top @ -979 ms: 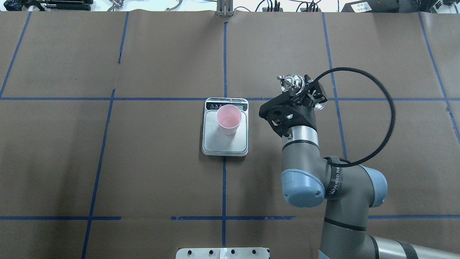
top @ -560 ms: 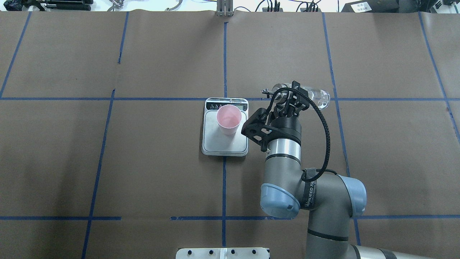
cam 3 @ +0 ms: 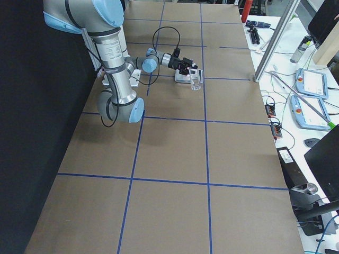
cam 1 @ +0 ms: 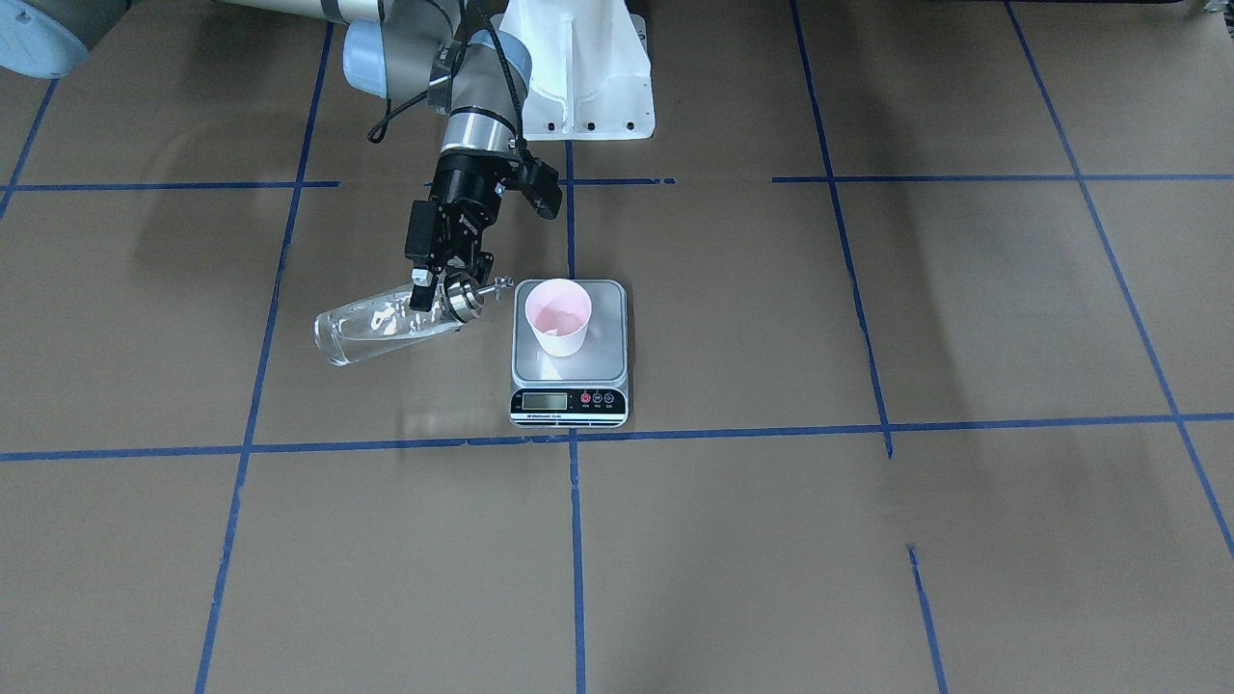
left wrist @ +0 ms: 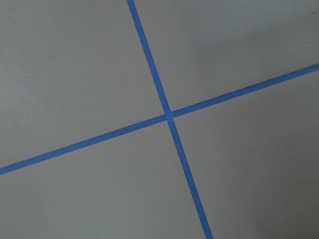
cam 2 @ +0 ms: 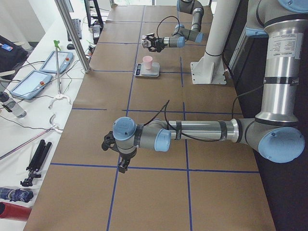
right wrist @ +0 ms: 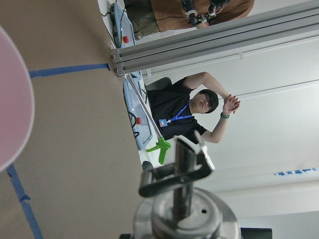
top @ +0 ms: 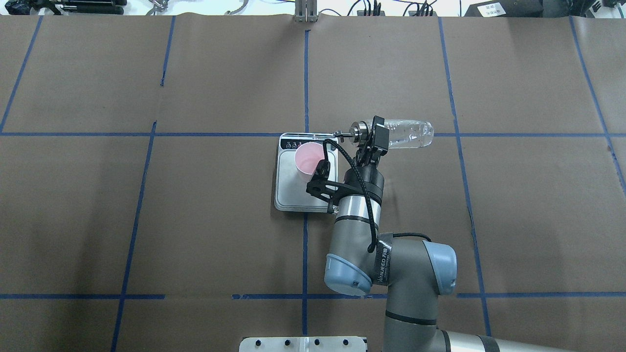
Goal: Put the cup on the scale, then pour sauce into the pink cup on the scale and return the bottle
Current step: 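Tilt the bottle with the right gripper to pour into the pink cup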
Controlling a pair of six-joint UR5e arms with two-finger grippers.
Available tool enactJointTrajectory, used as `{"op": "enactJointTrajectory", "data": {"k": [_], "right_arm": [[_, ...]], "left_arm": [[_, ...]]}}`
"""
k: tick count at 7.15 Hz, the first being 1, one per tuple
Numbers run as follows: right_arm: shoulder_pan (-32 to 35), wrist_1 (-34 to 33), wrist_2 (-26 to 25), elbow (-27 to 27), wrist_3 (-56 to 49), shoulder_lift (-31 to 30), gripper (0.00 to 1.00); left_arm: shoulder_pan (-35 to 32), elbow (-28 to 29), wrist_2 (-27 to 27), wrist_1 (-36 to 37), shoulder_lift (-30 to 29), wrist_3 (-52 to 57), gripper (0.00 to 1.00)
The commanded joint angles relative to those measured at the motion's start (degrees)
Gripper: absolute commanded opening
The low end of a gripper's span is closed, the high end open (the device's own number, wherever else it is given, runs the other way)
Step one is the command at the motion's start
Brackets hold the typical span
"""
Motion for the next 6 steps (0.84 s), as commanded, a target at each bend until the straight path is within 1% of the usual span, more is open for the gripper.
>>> {"op": "enactJointTrajectory", "data": {"k": [1,2,4,6], "right_arm": [[-0.08,-0.55,-3.56,-2.37,-5.13,0.12,0.0],[-0.42,-0.55,-5.32,-2.9,-7.16,-0.06,0.0],[-0.78,-0.55,-7.09,-2.91,-10.32,0.21,0.0],[-1.04,-0.55,-7.62,-2.91,-10.86,0.56,0.0]], "left_arm": [[0.0,0.25,0.0,0.0,0.0,0.0,1.0],[0.0,0.25,0.0,0.0,0.0,0.0,1.0],[0.0,0.34,0.0,0.0,0.0,0.0,1.0],[0.0,0.43,0.0,0.0,0.0,0.0,1.0]]}}
